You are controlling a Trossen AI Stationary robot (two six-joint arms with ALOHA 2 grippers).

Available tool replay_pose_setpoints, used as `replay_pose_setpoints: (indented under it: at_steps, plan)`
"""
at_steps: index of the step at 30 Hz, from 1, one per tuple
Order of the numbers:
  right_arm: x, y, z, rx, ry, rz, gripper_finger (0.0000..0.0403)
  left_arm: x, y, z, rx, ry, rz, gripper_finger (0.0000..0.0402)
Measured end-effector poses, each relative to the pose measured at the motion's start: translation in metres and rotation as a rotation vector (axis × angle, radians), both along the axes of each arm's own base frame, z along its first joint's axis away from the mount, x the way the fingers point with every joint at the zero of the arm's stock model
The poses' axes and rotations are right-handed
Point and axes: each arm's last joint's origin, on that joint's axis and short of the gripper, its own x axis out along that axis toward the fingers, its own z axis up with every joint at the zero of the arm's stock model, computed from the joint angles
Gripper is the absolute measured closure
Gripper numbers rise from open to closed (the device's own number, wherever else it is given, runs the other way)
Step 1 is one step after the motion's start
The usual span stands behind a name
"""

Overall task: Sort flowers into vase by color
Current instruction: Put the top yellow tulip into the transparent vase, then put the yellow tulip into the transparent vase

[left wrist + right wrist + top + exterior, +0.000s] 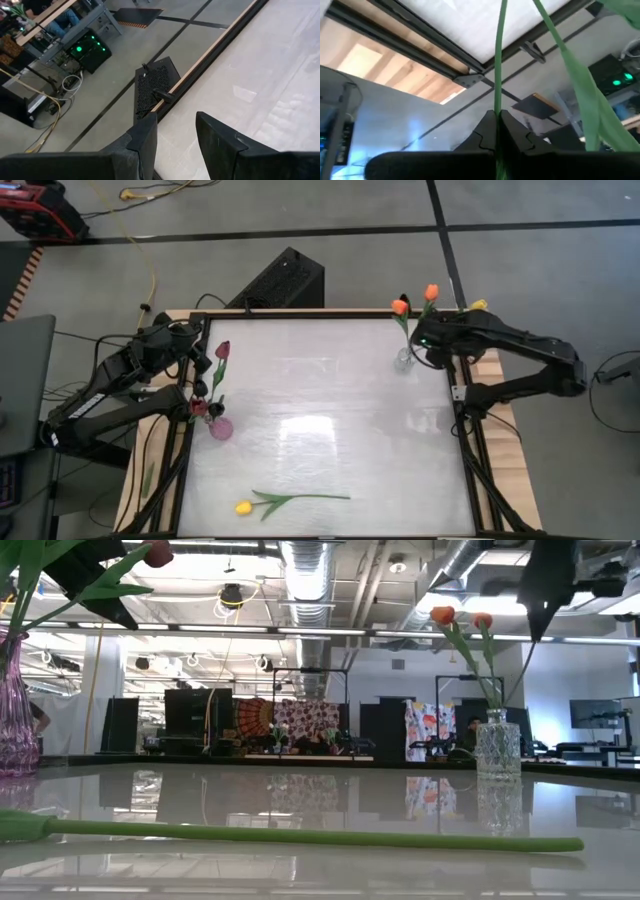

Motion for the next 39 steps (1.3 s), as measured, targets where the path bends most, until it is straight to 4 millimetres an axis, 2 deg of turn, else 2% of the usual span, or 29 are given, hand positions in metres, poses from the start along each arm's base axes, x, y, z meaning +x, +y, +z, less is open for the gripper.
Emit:
replay_pose_setpoints:
  at_steps: [6,12,17,23,29,39]
  plan:
    - [0.015,-0.003,-0.010,0.009,-0.032,-0.074,0.0369,0.000,0.000,0.000,0.000,0.000,0.000,0.0276]
    - [0.031,-0.002,-0.015,-0.009,-0.099,-0.070,0.0369,0.000,0.000,0.000,0.001,0.003,-0.002,0.0276]
    - [0.035,0.000,-0.018,-0.005,-0.096,-0.055,0.0362,0.000,0.000,0.000,0.001,0.003,-0.002,0.0276]
    - [0.039,-0.004,-0.021,0.034,-0.184,-0.161,0.0348,0.000,0.000,0.000,0.000,0.003,-0.004,0.0276]
    - [0.042,-0.003,-0.023,0.115,-0.281,-0.238,0.0318,0.000,0.000,0.000,-0.001,0.003,-0.004,0.0276]
    - [0.043,0.002,-0.023,0.135,-0.368,-0.331,0.0238,0.000,0.000,0.000,-0.001,0.004,-0.004,0.0276]
